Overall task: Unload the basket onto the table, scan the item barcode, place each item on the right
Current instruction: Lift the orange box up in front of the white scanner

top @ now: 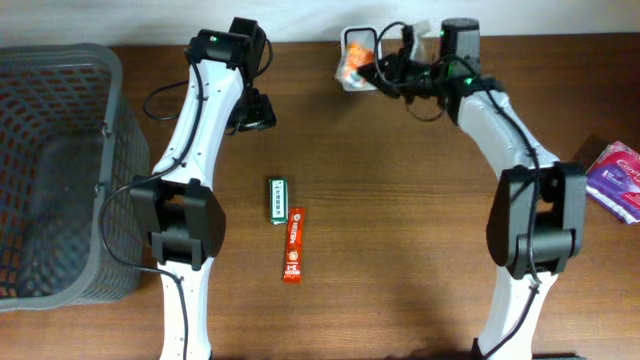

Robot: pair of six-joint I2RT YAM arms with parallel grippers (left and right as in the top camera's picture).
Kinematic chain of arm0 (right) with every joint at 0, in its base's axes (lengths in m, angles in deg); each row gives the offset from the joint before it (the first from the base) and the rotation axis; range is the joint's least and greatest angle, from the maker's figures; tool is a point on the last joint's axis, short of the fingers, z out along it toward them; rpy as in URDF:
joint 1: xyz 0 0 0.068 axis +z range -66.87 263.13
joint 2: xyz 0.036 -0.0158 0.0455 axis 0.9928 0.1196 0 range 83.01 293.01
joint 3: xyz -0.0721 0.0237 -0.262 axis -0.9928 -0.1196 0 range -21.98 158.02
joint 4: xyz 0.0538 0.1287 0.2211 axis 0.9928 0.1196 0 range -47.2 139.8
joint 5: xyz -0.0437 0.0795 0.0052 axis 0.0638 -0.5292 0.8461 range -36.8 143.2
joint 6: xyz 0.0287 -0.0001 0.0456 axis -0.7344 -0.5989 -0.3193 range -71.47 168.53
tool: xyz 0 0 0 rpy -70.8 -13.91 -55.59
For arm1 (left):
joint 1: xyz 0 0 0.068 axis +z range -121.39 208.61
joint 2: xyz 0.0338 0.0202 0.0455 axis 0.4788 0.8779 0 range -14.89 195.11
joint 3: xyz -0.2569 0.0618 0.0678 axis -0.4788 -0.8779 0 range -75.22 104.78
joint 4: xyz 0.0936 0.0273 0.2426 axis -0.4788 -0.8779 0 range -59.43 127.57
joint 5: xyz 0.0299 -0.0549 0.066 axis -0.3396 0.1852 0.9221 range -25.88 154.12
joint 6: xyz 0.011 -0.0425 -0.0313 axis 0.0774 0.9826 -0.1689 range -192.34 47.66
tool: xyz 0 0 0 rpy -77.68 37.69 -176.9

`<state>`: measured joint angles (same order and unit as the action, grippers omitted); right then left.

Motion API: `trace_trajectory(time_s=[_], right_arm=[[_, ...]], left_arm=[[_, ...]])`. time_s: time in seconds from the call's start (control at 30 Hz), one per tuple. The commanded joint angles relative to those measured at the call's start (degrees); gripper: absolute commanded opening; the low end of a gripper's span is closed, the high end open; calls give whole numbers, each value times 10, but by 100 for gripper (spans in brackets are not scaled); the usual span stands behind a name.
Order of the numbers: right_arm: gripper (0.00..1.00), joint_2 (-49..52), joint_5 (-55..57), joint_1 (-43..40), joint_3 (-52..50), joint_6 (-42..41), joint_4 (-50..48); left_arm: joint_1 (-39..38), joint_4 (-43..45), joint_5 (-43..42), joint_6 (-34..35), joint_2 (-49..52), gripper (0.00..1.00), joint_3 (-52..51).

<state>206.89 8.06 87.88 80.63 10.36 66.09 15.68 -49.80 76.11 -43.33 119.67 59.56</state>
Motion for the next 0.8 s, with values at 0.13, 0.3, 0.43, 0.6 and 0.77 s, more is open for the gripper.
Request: trace_trajectory(time_s=[0.13, 0.3, 0.43, 0.6, 0.77], right_arm=[[4, 17, 663, 141, 206, 554, 81], [4, 97, 787, 185, 206, 813, -37], [4, 123, 782, 176, 206, 812, -41], [4, 143, 720, 173, 206, 797, -43], [4, 168, 717, 172, 206, 797, -58]], left_arm=[[3, -1, -2, 3, 0, 99, -1], [3, -1, -2, 3, 0, 99, -1], [3, -1, -2, 3, 0, 99, -1], [3, -1, -2, 3, 0, 99, -1], [3, -1, -2, 3, 0, 99, -1]])
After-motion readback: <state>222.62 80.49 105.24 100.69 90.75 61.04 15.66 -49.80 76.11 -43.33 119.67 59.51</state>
